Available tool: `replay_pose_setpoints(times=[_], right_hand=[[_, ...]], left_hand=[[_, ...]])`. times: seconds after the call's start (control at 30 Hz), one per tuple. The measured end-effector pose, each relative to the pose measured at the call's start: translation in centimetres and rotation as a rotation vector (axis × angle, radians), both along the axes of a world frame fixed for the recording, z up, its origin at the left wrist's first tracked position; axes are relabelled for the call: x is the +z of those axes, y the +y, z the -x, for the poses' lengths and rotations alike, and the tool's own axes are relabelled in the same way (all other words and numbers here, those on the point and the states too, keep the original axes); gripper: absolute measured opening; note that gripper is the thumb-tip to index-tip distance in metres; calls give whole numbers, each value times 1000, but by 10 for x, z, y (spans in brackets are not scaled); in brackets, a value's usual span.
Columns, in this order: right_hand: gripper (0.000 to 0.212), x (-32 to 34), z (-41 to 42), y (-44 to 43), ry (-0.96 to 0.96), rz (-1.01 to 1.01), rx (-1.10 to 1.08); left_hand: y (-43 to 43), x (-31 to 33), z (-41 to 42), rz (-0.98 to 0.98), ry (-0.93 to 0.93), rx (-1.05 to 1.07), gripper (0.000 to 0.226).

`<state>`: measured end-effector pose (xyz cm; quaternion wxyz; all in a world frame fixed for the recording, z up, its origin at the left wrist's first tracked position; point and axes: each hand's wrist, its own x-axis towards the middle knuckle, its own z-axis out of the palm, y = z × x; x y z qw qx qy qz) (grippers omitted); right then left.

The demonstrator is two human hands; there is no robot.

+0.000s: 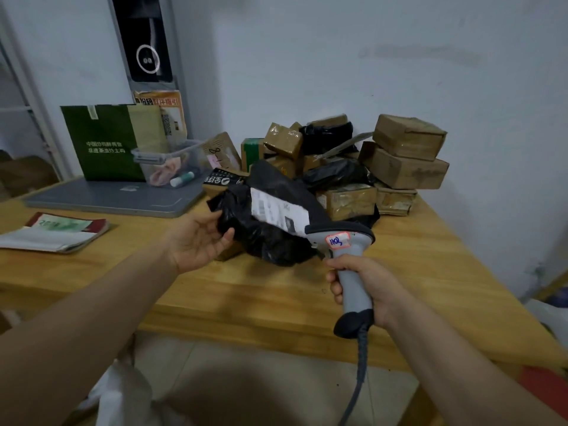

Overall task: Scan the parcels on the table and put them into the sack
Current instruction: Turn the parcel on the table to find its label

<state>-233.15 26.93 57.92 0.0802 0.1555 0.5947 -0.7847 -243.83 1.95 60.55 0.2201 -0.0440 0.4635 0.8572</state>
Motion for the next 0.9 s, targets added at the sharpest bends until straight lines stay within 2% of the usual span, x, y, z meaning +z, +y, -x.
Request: replay_pose_setpoints(times=[0.07, 0.2, 0.3, 0.47, 0.7, 0.9], right_hand=[[9, 0, -3, 0, 28, -42, -1], [14, -3, -9, -4, 43, -129, 43], [19, -2, -15, -8, 59, -158, 92], [23, 7, -23, -16, 120, -255, 165], [19, 10, -28, -32, 197, -509, 182], [18, 12, -31, -45, 224, -591, 176]], left_hand=[[-3, -12, -10, 173, -41, -9, 39], [-4, -35, -17, 569, -6, 70, 60], [-8, -40, -14, 753, -5, 115, 52], [-14, -22, -7, 796, 29, 135, 44], [-26, 14, -7, 764, 147, 172, 64], [-32, 23, -8, 787, 205, 185, 63]])
